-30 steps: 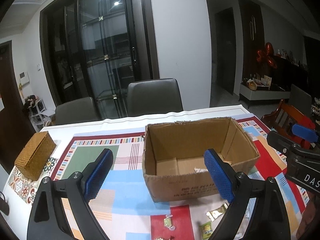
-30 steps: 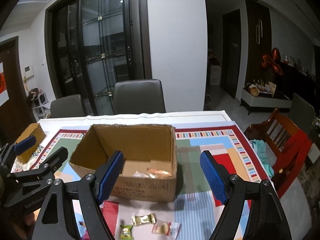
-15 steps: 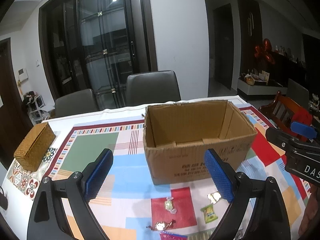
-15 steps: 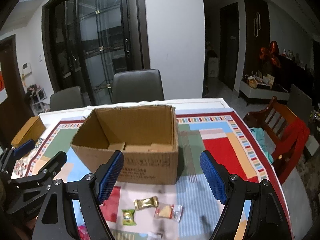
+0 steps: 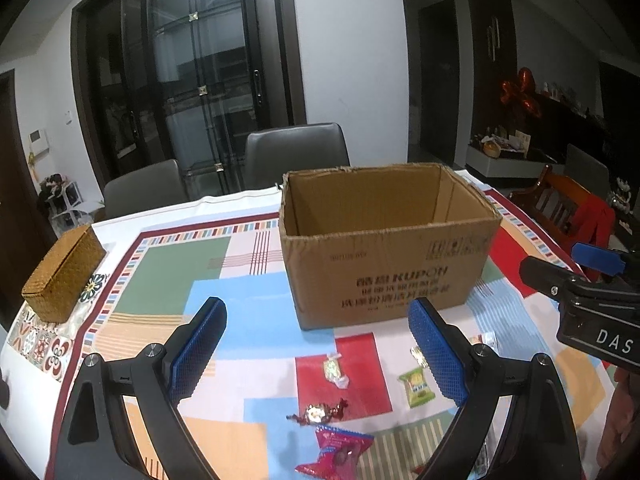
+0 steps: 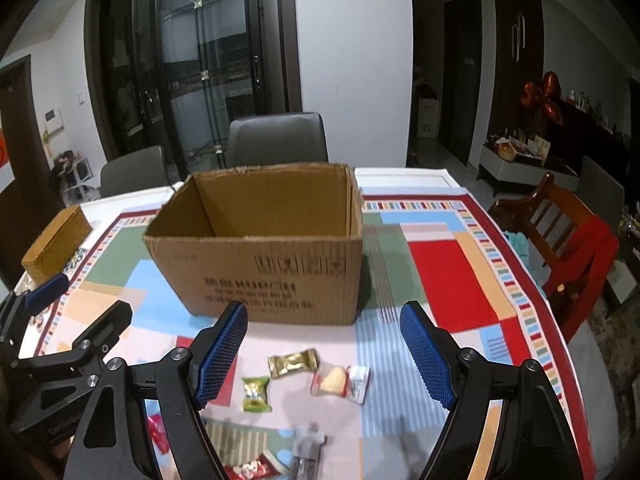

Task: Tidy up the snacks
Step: 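Move both open tools back toward the remaining snacks on the table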

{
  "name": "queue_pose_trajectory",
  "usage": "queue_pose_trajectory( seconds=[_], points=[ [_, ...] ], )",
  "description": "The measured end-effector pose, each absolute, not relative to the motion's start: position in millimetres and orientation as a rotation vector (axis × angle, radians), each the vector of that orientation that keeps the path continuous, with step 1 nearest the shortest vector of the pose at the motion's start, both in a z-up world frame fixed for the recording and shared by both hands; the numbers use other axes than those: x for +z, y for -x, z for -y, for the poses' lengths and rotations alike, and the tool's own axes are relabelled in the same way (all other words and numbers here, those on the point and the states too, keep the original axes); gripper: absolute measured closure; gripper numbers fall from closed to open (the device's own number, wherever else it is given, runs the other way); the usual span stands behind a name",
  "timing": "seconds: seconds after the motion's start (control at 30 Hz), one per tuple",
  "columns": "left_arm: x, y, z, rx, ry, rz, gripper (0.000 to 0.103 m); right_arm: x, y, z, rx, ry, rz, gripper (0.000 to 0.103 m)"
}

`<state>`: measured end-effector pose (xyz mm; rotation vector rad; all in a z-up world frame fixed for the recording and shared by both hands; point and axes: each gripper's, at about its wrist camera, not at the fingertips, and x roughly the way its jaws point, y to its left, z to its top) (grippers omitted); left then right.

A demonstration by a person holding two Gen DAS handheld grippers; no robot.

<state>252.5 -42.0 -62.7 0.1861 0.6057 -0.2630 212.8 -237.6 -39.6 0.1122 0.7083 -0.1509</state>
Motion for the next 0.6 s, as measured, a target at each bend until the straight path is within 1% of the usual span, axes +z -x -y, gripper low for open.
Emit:
queue_pose_trajectory(
  seconds=[0.6],
  points=[
    [-93,-222,45,-0.305,-0.226,-0.656,0.010,-80,-187,235,-0.169,-0.131,-0.818,0.024]
  ],
)
